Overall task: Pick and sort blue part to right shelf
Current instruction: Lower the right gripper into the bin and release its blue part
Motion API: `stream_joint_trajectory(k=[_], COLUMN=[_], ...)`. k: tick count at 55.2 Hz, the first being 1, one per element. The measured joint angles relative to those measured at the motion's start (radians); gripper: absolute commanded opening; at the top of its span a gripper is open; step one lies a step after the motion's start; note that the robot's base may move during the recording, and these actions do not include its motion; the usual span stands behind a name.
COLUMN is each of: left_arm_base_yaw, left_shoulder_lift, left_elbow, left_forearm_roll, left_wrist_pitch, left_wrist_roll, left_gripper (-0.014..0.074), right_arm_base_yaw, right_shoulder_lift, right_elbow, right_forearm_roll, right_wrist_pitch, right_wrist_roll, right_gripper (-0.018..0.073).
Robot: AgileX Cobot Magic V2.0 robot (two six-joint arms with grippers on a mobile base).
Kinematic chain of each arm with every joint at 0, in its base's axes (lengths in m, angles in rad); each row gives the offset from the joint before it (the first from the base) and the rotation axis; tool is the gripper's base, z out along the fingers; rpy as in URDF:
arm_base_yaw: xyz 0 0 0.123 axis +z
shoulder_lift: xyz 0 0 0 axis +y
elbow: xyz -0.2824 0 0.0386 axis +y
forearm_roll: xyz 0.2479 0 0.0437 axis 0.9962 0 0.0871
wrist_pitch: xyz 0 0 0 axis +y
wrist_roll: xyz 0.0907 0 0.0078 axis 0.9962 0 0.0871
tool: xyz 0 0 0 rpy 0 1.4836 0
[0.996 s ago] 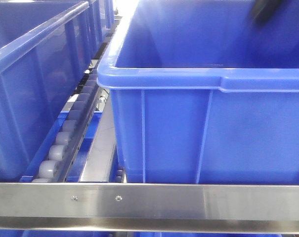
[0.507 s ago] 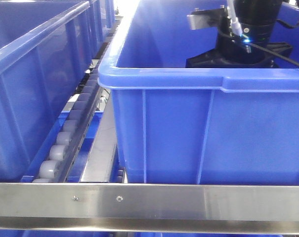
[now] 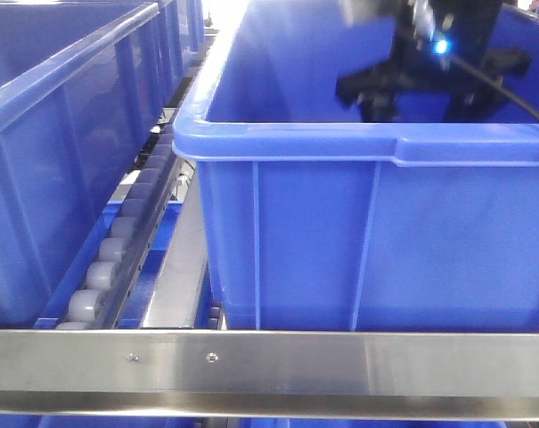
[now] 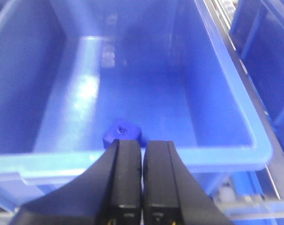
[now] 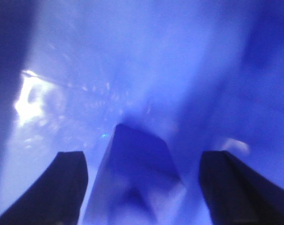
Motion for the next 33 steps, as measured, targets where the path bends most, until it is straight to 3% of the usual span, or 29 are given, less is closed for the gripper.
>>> stream_joint_trajectory(k=[14, 33], left_arm_base_yaw=[0.0, 0.0], left_shoulder_lift=[-0.131, -0.238], left_elbow=[0.0, 0.049], left_forearm_roll=[0.003, 0.008], left_wrist_pitch=[0.021, 0.025], left_wrist_roll=[0.0, 0.0], left_gripper=[0.0124, 0.0124], right_arm_base_yaw=[0.0, 0.0], right_shoulder_lift=[-0.249, -0.806], right_elbow=[0.189, 0.607], right_forearm_roll=[-0.011, -0.019], right_wrist_pitch=[-0.086, -0.277], right_wrist_roll=[0.0, 0.0], right_gripper=[0.0027, 0.0032])
